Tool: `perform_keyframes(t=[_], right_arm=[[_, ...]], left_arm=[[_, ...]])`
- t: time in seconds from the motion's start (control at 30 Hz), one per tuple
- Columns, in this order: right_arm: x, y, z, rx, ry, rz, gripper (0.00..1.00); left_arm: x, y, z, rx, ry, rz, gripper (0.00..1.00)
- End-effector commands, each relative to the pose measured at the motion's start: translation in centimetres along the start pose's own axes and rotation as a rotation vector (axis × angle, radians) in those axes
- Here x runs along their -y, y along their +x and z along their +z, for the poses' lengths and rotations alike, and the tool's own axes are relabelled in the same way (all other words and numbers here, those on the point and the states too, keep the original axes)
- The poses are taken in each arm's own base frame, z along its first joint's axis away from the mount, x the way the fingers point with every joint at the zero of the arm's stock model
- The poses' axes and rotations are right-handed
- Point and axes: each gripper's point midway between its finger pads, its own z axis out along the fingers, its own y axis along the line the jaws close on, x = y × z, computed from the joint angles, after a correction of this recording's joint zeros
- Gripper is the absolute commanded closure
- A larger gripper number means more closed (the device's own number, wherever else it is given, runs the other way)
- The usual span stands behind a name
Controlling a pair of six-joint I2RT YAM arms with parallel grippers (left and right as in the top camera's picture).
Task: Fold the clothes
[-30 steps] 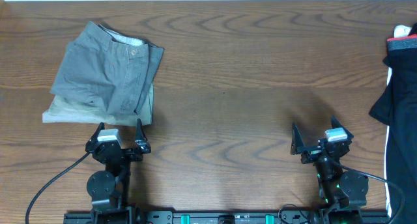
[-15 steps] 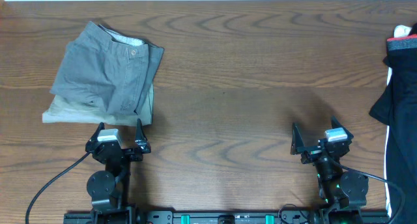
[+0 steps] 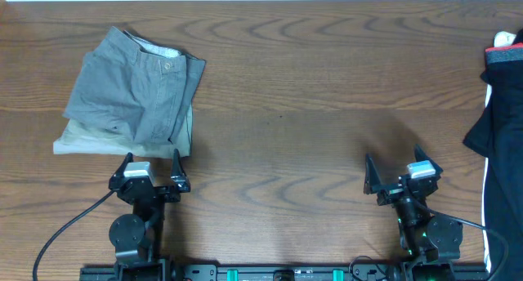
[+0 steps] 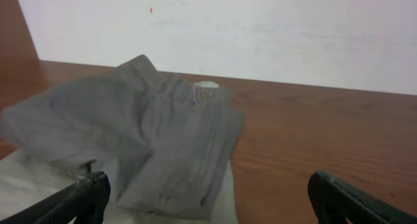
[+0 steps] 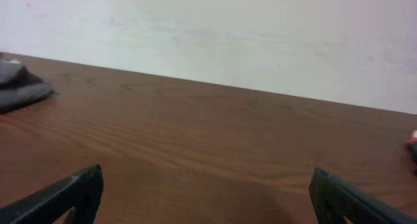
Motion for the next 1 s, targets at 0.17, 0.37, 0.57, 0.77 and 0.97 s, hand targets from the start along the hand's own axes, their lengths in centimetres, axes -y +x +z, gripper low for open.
perform_keyframes(t=[0.17,0.37,0.57,0.77,0.97], right_arm=[[-3.3,-3.0,-0.5,0.12,-0.187,-0.008,0.01],[-3.0,-4.1,-0.4,0.016,-0.182,0.169,0.01],[-2.8,-5.2,2.0,-0.182,-0.175,0.214,0.01],[-3.6,-5.9,6.6,-0.415,-0.251,0.278,0.01],[-6.4,-4.3,10.3,-0.621,-0.43,0.457,0.01]], left_arm=[[2.4,-1.4,0.0,0.002,0.134,-0.077,0.02],[2.6,-8.4,-0.2,0.055,0.108,-0.069,0.02],[2.3,-11.7,3.4,-0.135,0.065,-0.097,0.02],[2.6,-11.4,7.0,-0.48,0.047,-0.142,0.02],[3.5,-9.3,8.5,-0.682,0.063,-0.197,0.02]])
